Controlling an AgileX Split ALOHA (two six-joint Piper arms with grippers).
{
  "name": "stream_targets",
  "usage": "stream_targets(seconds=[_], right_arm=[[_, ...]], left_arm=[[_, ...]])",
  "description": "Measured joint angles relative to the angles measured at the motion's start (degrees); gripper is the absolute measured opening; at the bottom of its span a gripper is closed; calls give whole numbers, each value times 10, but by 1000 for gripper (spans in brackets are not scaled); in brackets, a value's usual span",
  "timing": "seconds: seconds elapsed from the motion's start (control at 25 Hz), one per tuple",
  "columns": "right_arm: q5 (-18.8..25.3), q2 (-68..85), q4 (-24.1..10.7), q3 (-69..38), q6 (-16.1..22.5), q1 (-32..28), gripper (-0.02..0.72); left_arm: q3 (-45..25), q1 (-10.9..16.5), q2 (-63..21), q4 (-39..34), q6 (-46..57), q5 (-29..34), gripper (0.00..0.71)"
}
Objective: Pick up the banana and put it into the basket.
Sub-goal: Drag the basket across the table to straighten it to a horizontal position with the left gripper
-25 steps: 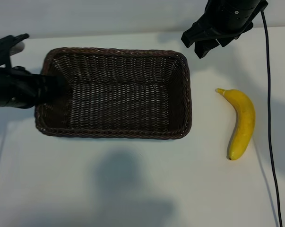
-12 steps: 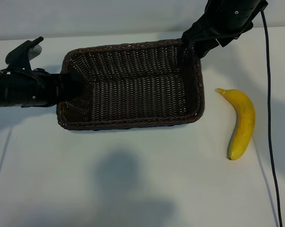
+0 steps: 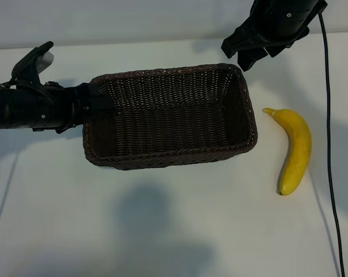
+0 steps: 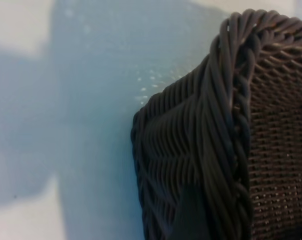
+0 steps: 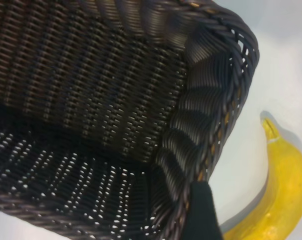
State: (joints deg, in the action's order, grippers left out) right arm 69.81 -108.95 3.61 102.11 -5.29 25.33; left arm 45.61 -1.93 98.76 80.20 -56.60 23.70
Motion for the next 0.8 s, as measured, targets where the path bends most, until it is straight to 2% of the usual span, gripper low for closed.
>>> stream_targets(seconds=[0.16, 0.52, 0.64, 0.8], right_arm=[[0, 0, 0, 0, 0, 0, 538], [0, 0, 2, 0, 1, 0, 538], [0, 0, 2, 0, 1, 0, 538], [0, 0, 2, 0, 1, 0, 538]], left_arm=[[0, 0, -29, -63, 51, 10, 613], [0, 0, -122, -361, 305, 54, 608], [0, 0, -165, -401, 331, 75, 608], [0, 0, -236, -410, 323, 102, 607]])
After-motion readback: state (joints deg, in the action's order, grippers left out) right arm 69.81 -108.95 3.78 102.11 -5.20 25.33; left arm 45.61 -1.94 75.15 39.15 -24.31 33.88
